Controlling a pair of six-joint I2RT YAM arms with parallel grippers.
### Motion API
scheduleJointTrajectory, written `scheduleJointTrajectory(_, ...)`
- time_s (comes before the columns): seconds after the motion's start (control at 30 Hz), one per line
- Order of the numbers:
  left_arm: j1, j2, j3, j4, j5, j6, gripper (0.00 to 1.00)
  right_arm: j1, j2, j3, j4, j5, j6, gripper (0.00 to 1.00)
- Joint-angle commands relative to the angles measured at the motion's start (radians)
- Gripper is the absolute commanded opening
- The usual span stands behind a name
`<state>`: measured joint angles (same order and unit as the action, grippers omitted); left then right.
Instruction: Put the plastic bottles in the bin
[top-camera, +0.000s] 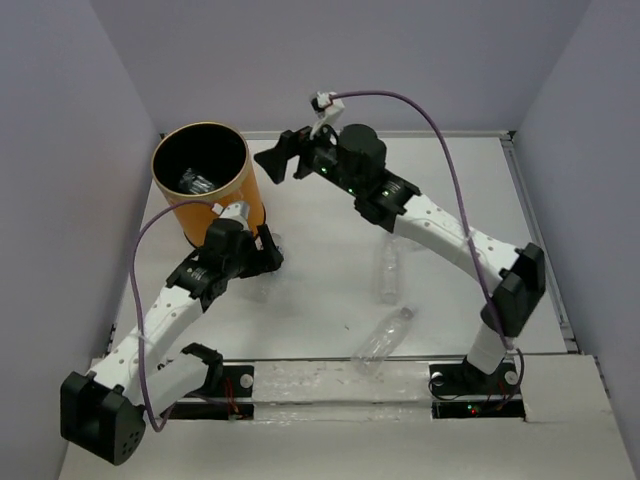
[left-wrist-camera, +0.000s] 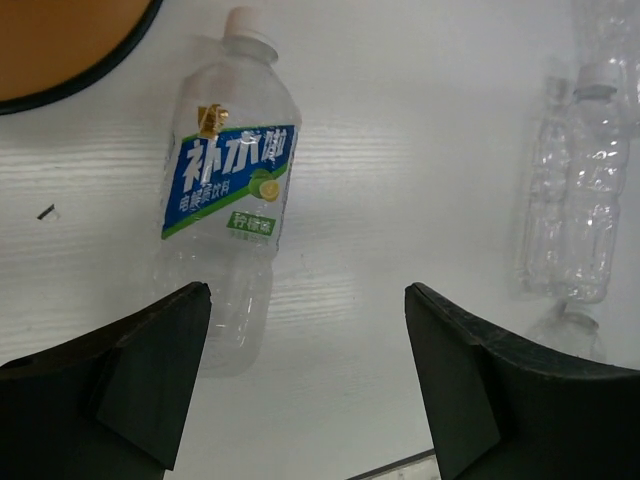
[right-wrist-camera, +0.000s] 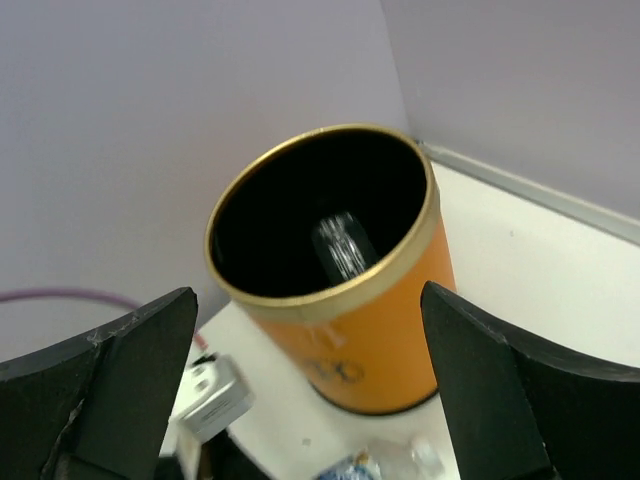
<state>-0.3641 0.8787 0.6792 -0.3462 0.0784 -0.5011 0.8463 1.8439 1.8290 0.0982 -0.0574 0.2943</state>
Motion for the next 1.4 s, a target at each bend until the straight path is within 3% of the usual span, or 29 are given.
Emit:
scheduleJointTrajectory(0.0, -0.088, 0.101, 0.005, 0.039, -0.169, -0.039, 0.88, 0.01, -0.233, -0.321, 0.092, 0.033, 0.046, 0.98)
scheduleJointTrajectory(0.17, -0.153, 0.216, 0.04, 0.058, -0.282, -0.051, 0.89, 0.01, -0.446, -0.582, 0.101, 0.051, 0.06, 0.98)
scheduleJointTrajectory(0.23, -0.194, 0.253, 0.075, 0.043, -0.388, -0.056, 0.89, 0.01, -0.524, -0.67, 0.095, 0.051, 0.068, 0.98)
scheduleJointTrajectory(0.5, -0.268, 0.393, 0.164, -0.005, -0.574, -0.047, 0.9, 0.01, -0.675, -0.855, 0.089, 0.022, 0.132, 0.98)
scheduleJointTrajectory(0.83, -0.268, 0.592, 0.267, -0.022, -0.578, -0.017, 0.89, 0.01, -0.845, -1.001, 0.018, 0.037, 0.123, 0.98)
scheduleJointTrajectory(0.97, -0.268, 0.621, 0.257, 0.012, -0.572, -0.017, 0.79, 0.01, -0.9, -1.053, -0.011, 0.093, 0.126, 0.98)
scheduleJointTrajectory(1.1, -0.271, 0.644, 0.165, 0.059, -0.446, -0.066, 0.74, 0.01, -0.922, -1.093, -0.059, 0.18, 0.17, 0.99)
scheduleJointTrajectory(1.23, -0.276, 0.597, 0.14, 0.047, -0.445, -0.047, 0.56, 0.01, -0.91, -1.042, -0.11, 0.191, 0.183, 0.99)
scheduleJointTrajectory(1.3, -0.276, 0.511, 0.12, 0.055, -0.427, -0.039, 0.45, 0.01, -0.907, -1.044, -0.062, 0.105, 0.162, 0.99)
scheduleJointTrajectory(1.37, -0.276, 0.439, 0.091, 0.075, -0.437, -0.036, 0.34, 0.01, -0.893, -1.019, -0.093, 0.196, 0.102, 0.99)
